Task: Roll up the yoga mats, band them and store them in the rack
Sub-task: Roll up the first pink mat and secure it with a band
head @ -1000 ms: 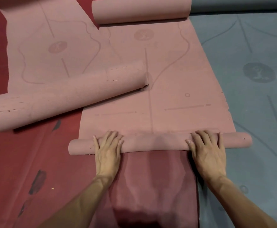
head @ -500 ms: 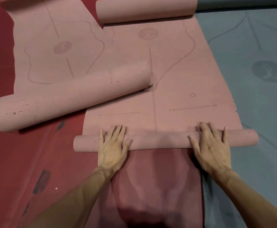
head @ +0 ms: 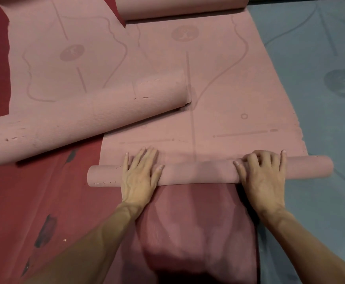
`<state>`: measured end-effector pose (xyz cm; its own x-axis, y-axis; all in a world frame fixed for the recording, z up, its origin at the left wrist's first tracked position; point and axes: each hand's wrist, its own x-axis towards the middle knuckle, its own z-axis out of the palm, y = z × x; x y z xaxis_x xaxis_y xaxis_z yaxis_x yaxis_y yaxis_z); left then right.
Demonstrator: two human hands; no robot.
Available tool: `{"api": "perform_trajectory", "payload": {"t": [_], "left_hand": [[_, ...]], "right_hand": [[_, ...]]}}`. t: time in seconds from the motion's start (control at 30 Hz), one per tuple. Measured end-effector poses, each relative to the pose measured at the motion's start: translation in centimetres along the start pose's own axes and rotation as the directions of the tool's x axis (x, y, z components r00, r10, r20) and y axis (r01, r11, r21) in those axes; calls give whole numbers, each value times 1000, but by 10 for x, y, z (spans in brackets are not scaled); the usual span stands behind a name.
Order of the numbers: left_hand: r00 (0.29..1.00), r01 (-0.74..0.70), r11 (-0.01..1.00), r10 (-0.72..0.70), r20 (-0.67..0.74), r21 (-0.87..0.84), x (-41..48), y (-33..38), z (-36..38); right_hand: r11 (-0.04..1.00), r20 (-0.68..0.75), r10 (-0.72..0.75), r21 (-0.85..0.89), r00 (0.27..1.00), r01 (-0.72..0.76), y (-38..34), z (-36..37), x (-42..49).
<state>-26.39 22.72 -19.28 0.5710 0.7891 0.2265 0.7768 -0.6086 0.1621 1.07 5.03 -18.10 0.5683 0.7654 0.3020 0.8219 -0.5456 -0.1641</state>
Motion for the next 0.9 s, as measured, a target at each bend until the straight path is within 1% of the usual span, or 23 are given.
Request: {"api": "perform_trajectory", "payload": {"t": [0.07, 0.13, 0.17, 0.2, 0.27, 0.33, 0.43, 0.53, 0.6, 0.73, 0.83, 0.9], "left_hand": [[990, -30, 999, 26, -138, -25, 2, 4, 0], [966, -31, 999, 20, -258, -38, 3, 14, -3], [957, -27, 998, 8, -289, -60, 1, 20, -4], [957, -18, 996, -9, -290, -90, -2, 24, -6], [979, 12, 994, -34, -199, -108, -15, 27, -3], [998, 32, 997, -35, -52, -64, -29, 27, -1], [998, 15, 1000, -16, 69, 7, -26, 21, -2], [993, 25, 999, -28, 112, 28, -12, 19, -5], [992, 26, 999, -30, 122, 31, -8, 19, -5], [994, 8, 998, -14, 107, 57, -3, 19, -7], [993, 25, 999, -30, 116, 47, 5, 20, -9], [992, -9, 997, 0, 129, 70, 12, 19, -11]], "right_hand": [[1000, -13, 11, 3, 1000, -11, -4, 2, 2], [1000, -8, 16, -2, 1000, -17, -6, 4, 6], [1000, -2, 16, -9, 1000, -16, -7, 4, 9], [1000, 4, 15, -18, 1000, -15, -7, 5, 11], [1000, 13, 16, -26, 1000, -16, -6, 6, 13], [1000, 18, 6, -16, 1000, -6, -5, 4, 13], [1000, 40, 1, 11, 999, -2, -5, -1, 14], [1000, 20, 15, 20, 1000, -16, -9, -10, 17], [1000, 4, -5, 25, 1000, 5, -15, -13, 10], [993, 79, -118, 3, 990, 118, -17, -9, 1], [990, 153, -123, -55, 980, 133, -15, -8, 17], [984, 179, -121, -108, 976, 142, -16, -6, 26]]}}
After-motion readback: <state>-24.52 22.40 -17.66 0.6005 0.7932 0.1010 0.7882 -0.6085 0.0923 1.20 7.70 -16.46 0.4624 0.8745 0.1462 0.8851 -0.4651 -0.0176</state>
